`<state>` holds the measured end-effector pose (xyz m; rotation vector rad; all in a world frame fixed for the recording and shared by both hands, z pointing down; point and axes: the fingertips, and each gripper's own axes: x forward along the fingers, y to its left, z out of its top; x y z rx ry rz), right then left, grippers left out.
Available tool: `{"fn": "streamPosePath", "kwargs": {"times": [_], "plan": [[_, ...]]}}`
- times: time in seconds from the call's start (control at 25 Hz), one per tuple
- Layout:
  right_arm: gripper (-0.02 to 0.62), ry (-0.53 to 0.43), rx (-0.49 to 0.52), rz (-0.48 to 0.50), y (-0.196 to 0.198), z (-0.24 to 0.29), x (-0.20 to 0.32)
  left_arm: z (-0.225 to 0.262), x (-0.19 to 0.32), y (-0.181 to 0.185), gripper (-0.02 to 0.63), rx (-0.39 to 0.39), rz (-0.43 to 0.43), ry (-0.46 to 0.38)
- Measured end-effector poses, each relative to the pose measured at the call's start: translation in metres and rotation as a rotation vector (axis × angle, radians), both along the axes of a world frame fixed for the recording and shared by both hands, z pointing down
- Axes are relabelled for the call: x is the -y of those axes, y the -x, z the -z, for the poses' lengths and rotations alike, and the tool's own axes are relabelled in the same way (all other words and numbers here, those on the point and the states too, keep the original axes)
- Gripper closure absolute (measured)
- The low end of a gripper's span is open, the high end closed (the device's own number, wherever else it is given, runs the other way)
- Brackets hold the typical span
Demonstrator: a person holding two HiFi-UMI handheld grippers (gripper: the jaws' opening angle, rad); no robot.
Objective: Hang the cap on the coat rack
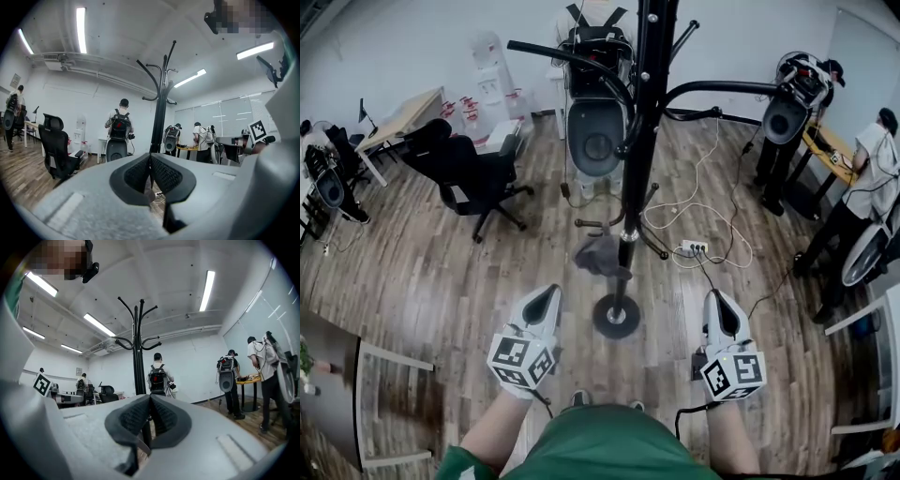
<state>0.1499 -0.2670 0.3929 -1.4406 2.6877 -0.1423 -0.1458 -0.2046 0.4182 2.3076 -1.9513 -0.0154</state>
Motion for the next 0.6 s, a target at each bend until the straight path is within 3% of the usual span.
{"fn": "streamPosePath", "kwargs": {"times": [0.28, 0.6], "plan": [[0.594, -0.064, -0.081, -0.009, 0.002, 0.007, -0.005, -0.006, -0.001, -0.001, 0.594, -0.013, -0.002, 0.020], [0.594, -0.073, -0.092, -0.013, 0.000, 0.010, -0.008, -0.006, -0.002, -0.004, 0.594, -0.008, -0.007, 0.026]]}}
